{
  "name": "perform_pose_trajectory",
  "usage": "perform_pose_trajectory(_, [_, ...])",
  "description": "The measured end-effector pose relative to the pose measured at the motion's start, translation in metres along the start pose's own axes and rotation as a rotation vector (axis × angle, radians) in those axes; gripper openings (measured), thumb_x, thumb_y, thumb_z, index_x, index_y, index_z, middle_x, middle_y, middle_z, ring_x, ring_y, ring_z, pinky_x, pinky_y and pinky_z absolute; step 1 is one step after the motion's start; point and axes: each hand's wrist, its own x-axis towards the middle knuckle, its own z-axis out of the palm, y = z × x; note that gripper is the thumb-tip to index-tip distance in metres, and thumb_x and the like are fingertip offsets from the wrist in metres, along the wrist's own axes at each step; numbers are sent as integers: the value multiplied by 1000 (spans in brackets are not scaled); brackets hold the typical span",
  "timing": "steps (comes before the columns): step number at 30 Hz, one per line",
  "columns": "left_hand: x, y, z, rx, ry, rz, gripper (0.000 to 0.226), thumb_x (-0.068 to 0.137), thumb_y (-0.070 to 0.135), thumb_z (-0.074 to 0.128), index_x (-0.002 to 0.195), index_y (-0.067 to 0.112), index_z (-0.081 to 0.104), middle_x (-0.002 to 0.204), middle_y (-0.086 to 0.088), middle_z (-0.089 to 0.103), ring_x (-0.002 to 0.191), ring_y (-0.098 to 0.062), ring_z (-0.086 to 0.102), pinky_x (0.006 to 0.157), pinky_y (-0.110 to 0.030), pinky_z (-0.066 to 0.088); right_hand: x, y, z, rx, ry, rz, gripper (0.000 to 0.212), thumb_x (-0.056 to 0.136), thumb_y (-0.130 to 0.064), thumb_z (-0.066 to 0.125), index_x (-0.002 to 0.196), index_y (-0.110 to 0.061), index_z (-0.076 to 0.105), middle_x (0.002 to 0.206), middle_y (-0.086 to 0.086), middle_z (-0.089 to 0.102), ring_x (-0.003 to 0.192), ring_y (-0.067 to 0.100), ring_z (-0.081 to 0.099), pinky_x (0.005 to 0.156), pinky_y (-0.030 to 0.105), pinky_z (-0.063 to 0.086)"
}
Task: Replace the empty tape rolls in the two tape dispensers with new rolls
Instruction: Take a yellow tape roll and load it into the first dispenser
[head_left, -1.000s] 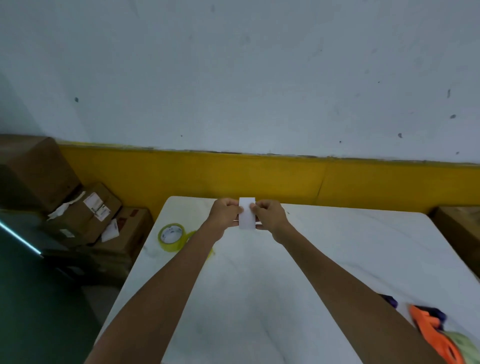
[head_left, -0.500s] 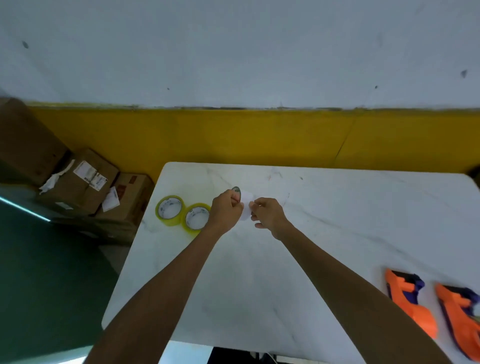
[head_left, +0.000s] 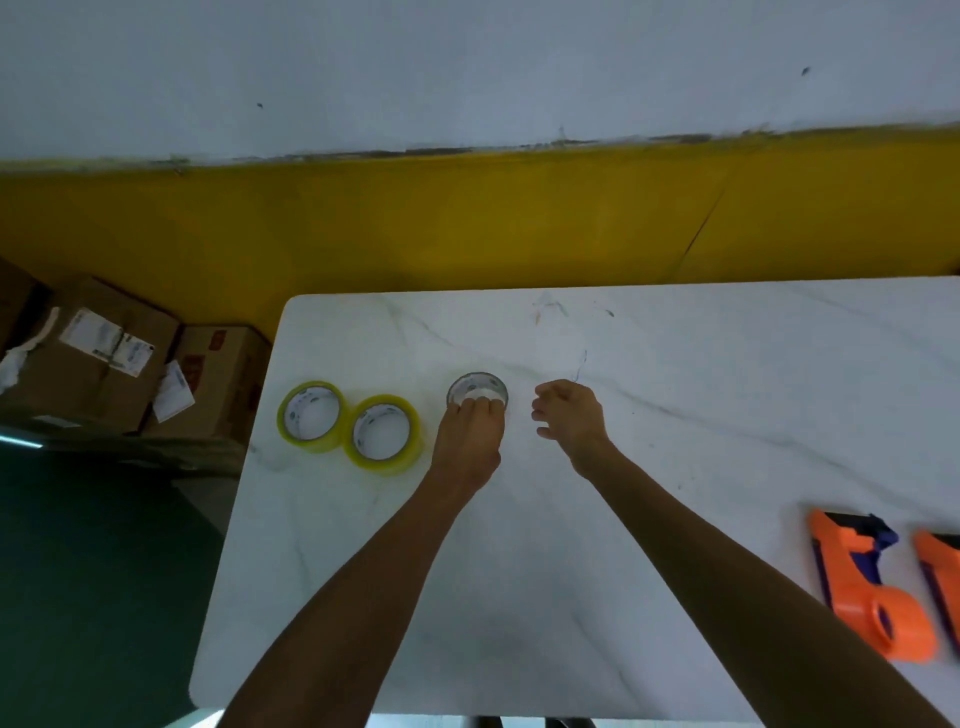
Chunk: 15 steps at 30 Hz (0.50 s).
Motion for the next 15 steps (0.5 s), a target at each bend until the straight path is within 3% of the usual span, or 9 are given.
perform_pose_trajectory(2, [-2,-2,10,28,-15,11,37,81,-1,56,118,2,56,111,-16,65,101,-32,62,92,-38,46,2,6,-3,11,6,-12,24,96,-20,49,108,-7,64,105,15,69,99,29,68,87,40,58])
perform_pose_trajectory(5, [-4,-7,20,64,-4,89,41,55,2,78,94,7,68,79,-8,70,68,-24,67,66,-32,54,3,13,-5,24,-8,-15,30,96,-33,53,108,-7,64,100,11,69,94,26,68,85,38,59])
perform_pose_trajectory(7, [-1,-13,28,36,14,120,44,44,4,84,85,11,69,68,-3,67,56,-20,63,55,-28,52,2,17,-4,23,-6,-21,32,96,-38,53,104,-10,63,96,9,69,91,24,68,81,35,59])
perform_pose_trajectory(12, [-8,-23,27,-71,163,169,37,73,20,75,108,8,67,97,-9,69,81,-24,66,65,-31,54,0,19,3,24,-3,-32,37,94,-44,52,100,-9,64,96,11,70,88,23,68,83,37,59])
perform_pose_trajectory(15, [-14,-37,11,-108,222,32,27,70,10,65,97,8,67,91,-9,67,75,-26,65,60,-32,51,-3,15,5,38,-35,-52,40,92,-48,54,97,-10,65,92,10,70,89,23,69,81,37,60])
